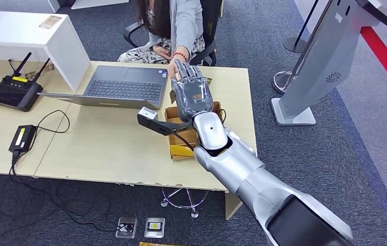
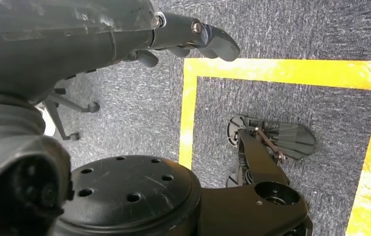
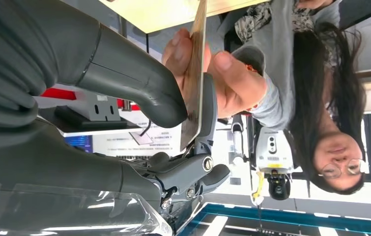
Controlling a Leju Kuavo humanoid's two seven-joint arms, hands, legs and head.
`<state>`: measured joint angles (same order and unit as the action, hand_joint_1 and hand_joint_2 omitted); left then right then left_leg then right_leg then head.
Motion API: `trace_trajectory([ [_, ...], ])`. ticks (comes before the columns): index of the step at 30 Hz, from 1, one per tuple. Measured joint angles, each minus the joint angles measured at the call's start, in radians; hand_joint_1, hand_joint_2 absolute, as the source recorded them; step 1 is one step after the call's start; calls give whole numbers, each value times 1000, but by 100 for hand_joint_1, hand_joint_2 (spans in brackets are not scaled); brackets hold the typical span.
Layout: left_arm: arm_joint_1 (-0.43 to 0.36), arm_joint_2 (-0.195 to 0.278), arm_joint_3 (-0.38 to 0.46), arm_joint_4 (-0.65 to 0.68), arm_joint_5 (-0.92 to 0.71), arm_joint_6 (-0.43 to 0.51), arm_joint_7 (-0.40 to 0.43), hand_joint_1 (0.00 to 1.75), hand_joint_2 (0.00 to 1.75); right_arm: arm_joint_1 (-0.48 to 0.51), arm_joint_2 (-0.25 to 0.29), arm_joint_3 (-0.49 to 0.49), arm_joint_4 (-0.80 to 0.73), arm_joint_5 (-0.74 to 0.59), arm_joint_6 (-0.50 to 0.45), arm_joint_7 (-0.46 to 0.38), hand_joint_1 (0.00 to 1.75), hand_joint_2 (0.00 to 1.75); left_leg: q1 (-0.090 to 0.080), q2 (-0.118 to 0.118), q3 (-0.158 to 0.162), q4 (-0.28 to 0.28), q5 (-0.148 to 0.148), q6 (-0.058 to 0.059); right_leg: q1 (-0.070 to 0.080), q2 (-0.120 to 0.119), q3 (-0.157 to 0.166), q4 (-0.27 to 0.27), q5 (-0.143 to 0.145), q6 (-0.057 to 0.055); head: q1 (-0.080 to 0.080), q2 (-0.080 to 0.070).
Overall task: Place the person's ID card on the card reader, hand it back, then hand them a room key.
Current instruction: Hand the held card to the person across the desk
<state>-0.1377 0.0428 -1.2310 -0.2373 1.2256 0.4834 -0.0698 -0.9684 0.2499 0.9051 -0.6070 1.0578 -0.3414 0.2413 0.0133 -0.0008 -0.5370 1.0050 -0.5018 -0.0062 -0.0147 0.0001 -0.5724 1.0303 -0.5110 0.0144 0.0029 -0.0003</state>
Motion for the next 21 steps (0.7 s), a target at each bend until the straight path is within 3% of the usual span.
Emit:
trace_trajectory([
  [8,0,-5,0,0,4,3,0,0,0,0,6,0,27,8,0,10,175,175,0,0,0,0,0,0,0,0,0,0,0,0,0,0],
  [9,0,-6,0,0,5,4,0,0,0,0,6,0,29,10,-1,10,134,175,0,0,0,0,0,0,0,0,0,0,0,0,0,0],
  [12,0,-7,0,0,6,6,0,0,0,0,7,0,36,14,-2,10,3,44,0,0,0,0,0,0,0,0,0,0,0,0,0,0],
  [13,0,-8,0,0,6,8,0,0,0,-1,8,0,38,15,-2,9,0,0,0,0,0,0,0,0,0,0,0,0,0,0,0,0],
  [21,0,-9,0,0,14,19,9,0,0,0,16,2,56,20,-6,-5,0,0,0,0,0,0,0,0,0,0,0,0,0,0,0,0],
])
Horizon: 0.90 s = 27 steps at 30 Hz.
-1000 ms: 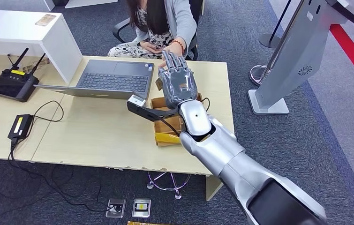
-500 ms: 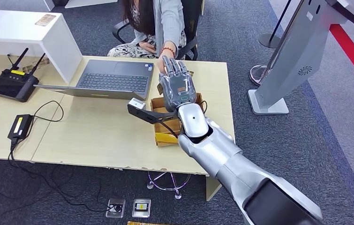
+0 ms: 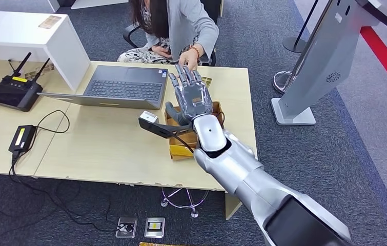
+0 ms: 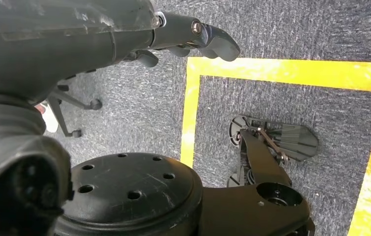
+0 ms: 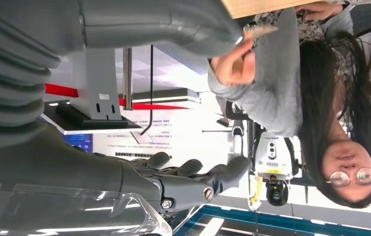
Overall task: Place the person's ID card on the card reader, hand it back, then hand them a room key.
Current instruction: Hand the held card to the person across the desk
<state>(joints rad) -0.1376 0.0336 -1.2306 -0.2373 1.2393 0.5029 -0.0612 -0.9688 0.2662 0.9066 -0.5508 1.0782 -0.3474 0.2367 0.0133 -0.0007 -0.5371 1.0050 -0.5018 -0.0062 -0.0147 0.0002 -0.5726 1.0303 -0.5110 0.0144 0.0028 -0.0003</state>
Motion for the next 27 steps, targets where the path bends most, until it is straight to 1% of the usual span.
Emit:
trace_trajectory([
  [5,0,-4,0,0,2,2,2,0,0,0,1,0,8,-2,-13,-1,0,0,0,0,0,0,0,0,0,0,0,0,0,0,0,0],
  [8,0,-6,0,0,5,2,2,0,0,-1,-3,-3,9,-30,-25,-8,0,0,0,0,0,0,0,0,0,0,0,0,0,0,0,0],
  [12,1,-7,0,0,12,-21,-6,0,0,-4,-31,-23,15,-99,-36,-32,0,0,0,0,0,0,0,0,0,0,0,0,0,0,0,0],
  [15,2,6,1,1,19,-84,-15,0,0,-4,-68,-54,22,-172,-30,-43,0,0,0,0,0,0,0,0,0,0,0,0,0,0,0,0],
  [17,2,19,2,1,24,-108,-16,0,0,-4,-100,-85,31,-246,-11,-50,0,0,0,0,0,0,0,0,0,0,0,-1,0,0,0,0],
  [22,4,37,3,4,32,-115,-13,0,0,-5,-190,-182,57,-418,36,-57,0,0,-1,0,0,1,0,0,-1,0,0,-1,0,0,0,0],
  [27,5,46,3,6,38,-105,0,0,0,-15,-294,-289,91,-536,60,-1,0,0,-1,-1,0,1,0,0,-1,-1,0,-1,0,0,0,0],
])
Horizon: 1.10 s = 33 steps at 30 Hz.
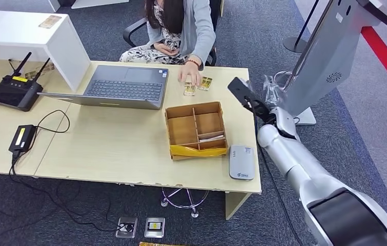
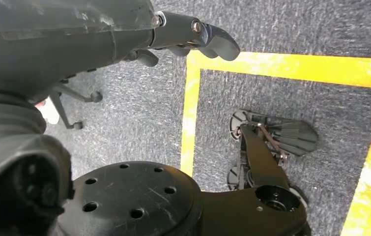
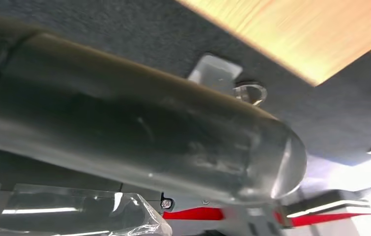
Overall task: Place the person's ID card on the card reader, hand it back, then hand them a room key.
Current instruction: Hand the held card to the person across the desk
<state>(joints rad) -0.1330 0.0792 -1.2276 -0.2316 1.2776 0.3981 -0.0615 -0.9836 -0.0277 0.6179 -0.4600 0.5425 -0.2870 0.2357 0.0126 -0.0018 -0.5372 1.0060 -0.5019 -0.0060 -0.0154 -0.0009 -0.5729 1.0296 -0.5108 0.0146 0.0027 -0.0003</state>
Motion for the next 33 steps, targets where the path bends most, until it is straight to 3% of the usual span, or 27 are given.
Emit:
trace_trajectory([
  [9,0,0,1,0,12,42,19,0,0,10,-98,-84,42,-57,33,48,0,0,0,1,0,0,0,0,0,1,0,0,0,0,0,0],
  [13,-1,-8,8,0,25,95,31,0,0,101,-172,-146,97,-93,33,69,0,0,0,1,0,0,0,0,0,0,0,0,0,0,0,0],
  [22,0,-26,25,0,49,143,27,0,0,292,-223,-187,154,-152,-50,84,0,0,0,0,-1,0,-1,1,0,-1,0,-1,0,0,0,0],
  [33,5,-61,58,0,84,117,-43,0,0,561,-254,-299,207,-313,-81,-52,0,0,0,-1,-1,0,-2,1,0,-3,0,-1,-1,0,0,0],
])
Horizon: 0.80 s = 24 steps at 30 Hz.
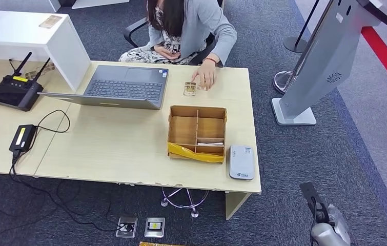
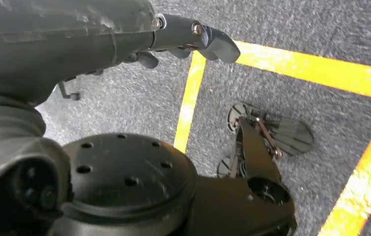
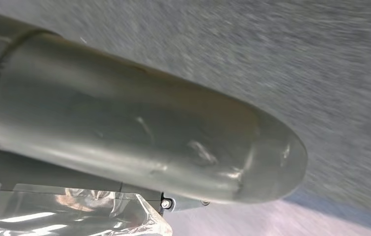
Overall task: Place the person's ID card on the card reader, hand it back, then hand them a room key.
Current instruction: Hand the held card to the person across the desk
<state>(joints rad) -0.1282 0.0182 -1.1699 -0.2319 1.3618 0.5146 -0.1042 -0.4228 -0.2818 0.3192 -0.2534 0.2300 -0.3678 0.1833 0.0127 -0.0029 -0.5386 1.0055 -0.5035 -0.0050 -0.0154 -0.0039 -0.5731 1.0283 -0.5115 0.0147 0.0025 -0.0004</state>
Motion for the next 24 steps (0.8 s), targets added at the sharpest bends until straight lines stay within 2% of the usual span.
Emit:
trace_trajectory([
  [10,0,3,1,0,1,-14,7,0,0,162,19,-122,26,-139,-58,-47,0,0,0,0,0,0,0,0,0,0,0,0,0,0,0,0],
  [15,0,4,4,0,36,-13,62,0,0,190,29,-171,33,-180,-60,-62,0,0,0,1,1,0,0,0,0,1,0,0,0,0,0,0],
  [24,0,4,17,0,48,9,106,0,0,219,51,-222,34,-194,-59,-95,0,0,0,1,1,0,0,0,0,2,0,0,0,0,0,0],
])
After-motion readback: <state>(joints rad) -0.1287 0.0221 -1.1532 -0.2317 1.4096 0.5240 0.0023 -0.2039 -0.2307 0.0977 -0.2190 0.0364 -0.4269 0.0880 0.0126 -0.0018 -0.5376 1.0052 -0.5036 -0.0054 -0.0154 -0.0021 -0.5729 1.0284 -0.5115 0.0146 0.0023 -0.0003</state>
